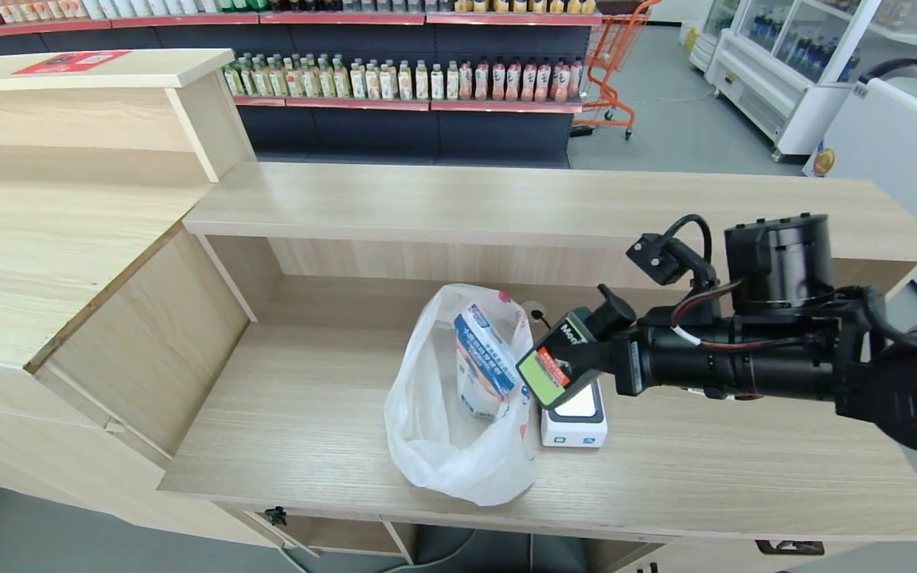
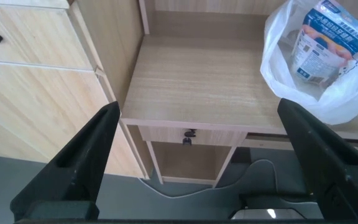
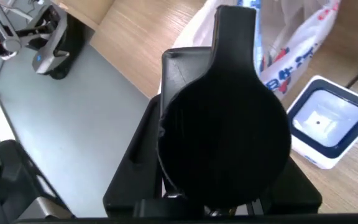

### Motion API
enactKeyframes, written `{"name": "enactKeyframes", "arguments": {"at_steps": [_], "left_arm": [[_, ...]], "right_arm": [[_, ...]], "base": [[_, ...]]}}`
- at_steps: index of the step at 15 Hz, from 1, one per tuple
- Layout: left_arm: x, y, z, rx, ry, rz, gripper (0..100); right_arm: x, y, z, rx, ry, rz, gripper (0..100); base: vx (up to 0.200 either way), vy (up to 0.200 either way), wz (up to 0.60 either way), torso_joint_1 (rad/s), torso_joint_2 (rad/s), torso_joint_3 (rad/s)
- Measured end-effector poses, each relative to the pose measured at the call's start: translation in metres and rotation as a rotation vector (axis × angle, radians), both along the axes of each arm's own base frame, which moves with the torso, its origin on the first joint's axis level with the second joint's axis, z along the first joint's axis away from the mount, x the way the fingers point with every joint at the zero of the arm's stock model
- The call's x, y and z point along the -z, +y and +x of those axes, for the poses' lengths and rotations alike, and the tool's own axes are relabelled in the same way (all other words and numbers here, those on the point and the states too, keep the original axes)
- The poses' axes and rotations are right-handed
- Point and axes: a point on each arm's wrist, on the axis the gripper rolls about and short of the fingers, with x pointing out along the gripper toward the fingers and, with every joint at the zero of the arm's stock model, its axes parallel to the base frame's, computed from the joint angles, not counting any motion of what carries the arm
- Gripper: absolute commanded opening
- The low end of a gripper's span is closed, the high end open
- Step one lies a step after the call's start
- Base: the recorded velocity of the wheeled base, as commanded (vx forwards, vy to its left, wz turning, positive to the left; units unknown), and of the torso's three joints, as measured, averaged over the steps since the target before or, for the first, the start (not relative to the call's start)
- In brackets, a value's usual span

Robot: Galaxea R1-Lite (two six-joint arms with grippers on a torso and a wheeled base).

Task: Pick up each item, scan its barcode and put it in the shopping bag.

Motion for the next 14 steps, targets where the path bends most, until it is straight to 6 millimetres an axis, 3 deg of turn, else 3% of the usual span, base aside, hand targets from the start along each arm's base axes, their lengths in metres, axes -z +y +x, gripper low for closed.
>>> {"name": "enactKeyframes", "arguments": {"at_steps": [6, 11, 14], "left_arm": [[0.0, 0.0, 0.0, 0.0, 0.0, 0.0, 100], [0.0, 0.0, 0.0, 0.001, 0.0, 0.0, 100], [0.0, 0.0, 0.0, 0.0, 0.0, 0.0, 100]], "right_arm": [[0.044, 0.038, 0.029, -0.072, 0.014, -0.106, 0], [0.084, 0.082, 0.055, -0.056, -0.141, -0.185, 0], [0.112, 0.106, 0.06, -0.046, -0.193, -0.273, 0]], "base": [[0.0, 0.0, 0.0, 0.0, 0.0, 0.0], [0.0, 0.0, 0.0, 0.0, 0.0, 0.0], [0.0, 0.0, 0.0, 0.0, 0.0, 0.0]]}}
